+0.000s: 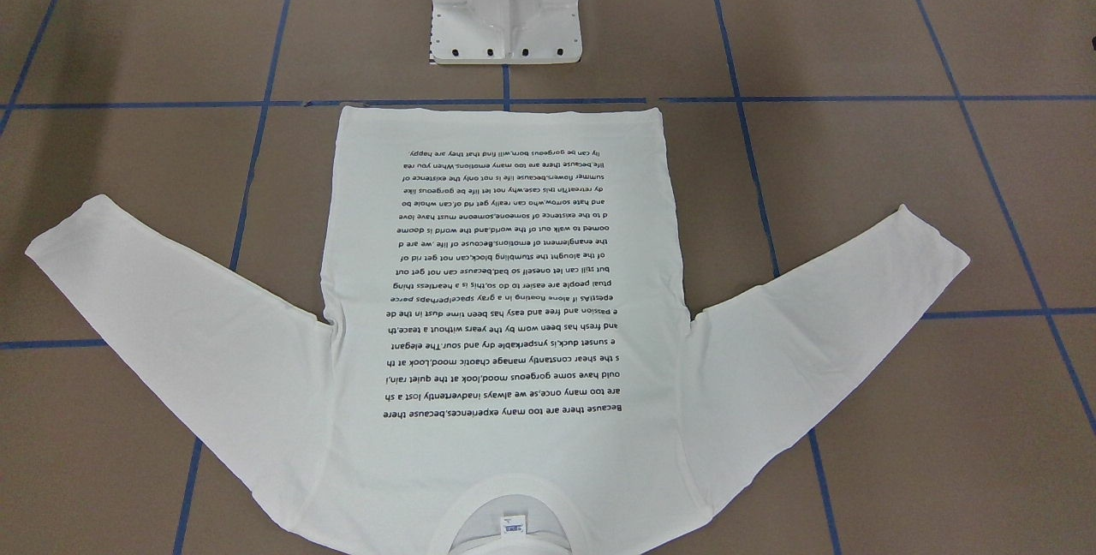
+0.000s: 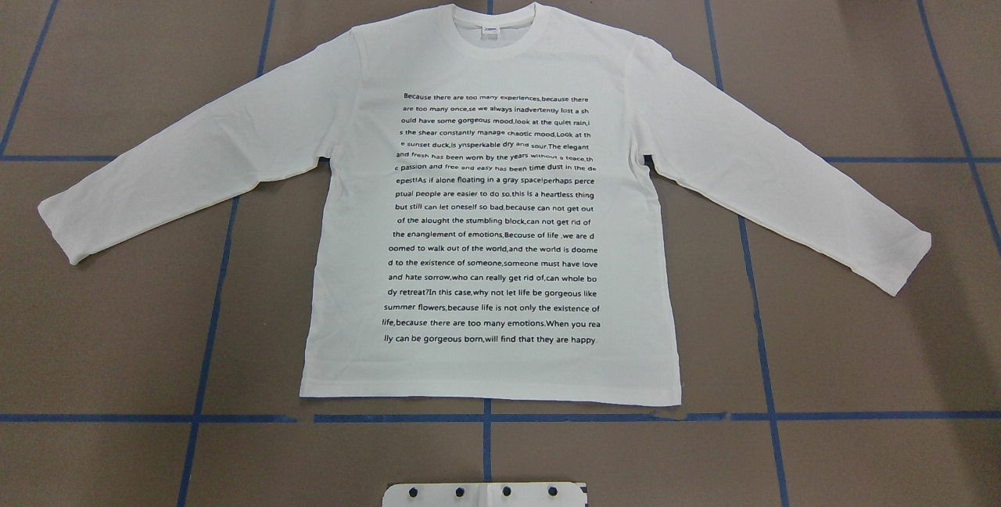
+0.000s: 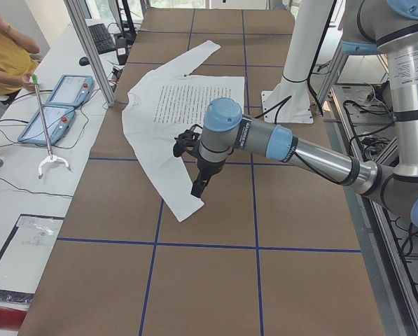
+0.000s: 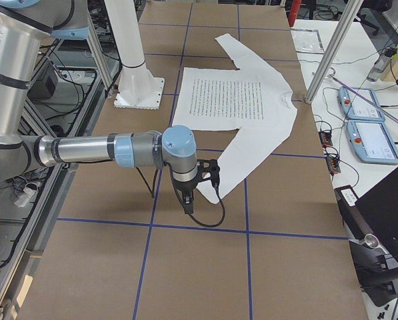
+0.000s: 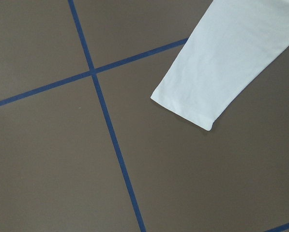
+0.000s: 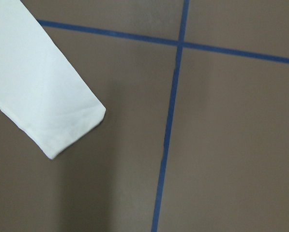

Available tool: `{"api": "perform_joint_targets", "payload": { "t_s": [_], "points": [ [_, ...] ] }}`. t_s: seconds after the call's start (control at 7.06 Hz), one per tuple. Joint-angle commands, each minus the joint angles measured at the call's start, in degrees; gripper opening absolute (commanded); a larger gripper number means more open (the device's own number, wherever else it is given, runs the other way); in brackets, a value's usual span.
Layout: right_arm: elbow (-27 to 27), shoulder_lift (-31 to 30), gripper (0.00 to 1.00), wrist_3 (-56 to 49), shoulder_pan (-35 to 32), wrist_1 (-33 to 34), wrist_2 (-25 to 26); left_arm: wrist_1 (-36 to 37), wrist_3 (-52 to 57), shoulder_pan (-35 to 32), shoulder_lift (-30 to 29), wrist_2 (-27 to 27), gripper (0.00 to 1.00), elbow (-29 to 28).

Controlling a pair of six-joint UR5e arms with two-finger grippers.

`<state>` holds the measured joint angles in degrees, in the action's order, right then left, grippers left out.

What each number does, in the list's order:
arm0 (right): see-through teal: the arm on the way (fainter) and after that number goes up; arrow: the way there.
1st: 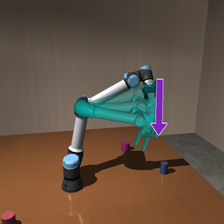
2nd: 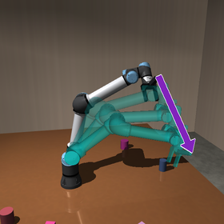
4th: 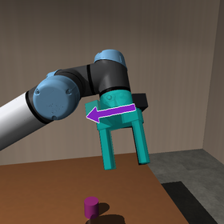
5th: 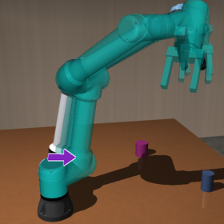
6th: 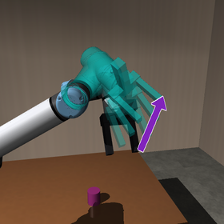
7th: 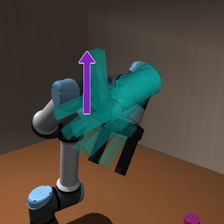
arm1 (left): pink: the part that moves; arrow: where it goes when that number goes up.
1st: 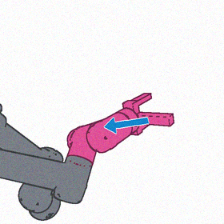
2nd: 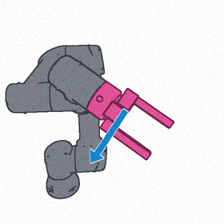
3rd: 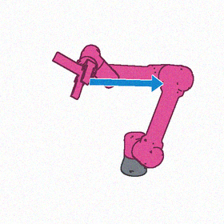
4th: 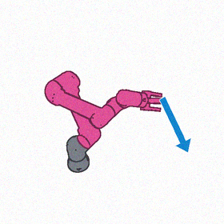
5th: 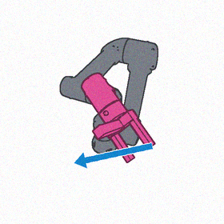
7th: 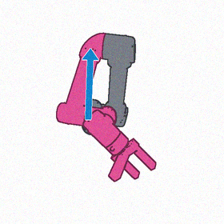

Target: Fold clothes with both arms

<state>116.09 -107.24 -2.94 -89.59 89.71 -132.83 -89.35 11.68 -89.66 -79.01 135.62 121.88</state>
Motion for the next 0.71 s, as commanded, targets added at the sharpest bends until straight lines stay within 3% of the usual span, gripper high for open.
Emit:
{"api": "perform_joint_targets", "payload": {
  "t_s": [0.0, 0.14, 0.28, 0.42, 0.57],
  "points": [
    [-3.04, 5.72, 1.0, 0.39, -0.32, -2.87, -3.1, -10.89, -5.92, -0.6, -7.63, -2.19, 1.0, -5.76],
    [-3.49, 5.29, 1.0, -0.22, -0.32, -3.83, -4.44, -11.37, -9.1, -0.61, -8.35, -1.94, 1.0, -6.13],
    [-4.63, 5.38, 1.0, 1.08, 0.64, -8.8, -4.45, -11.37, -9.13, -0.61, -8.44, -1.77, 1.0, -6.13],
    [-7.43, 5.38, 1.0, 9.44, 3.26, -14.42, -4.36, -11.37, -9.22, -0.61, -8.45, -1.68, 1.0, -5.87],
    [-9.89, 5.29, 0.99, 21.88, 7.72, -24.05, -3.23, -11.37, -9.22, -0.61, -8.36, -1.68, 1.0, -5.61]
  ]
}}
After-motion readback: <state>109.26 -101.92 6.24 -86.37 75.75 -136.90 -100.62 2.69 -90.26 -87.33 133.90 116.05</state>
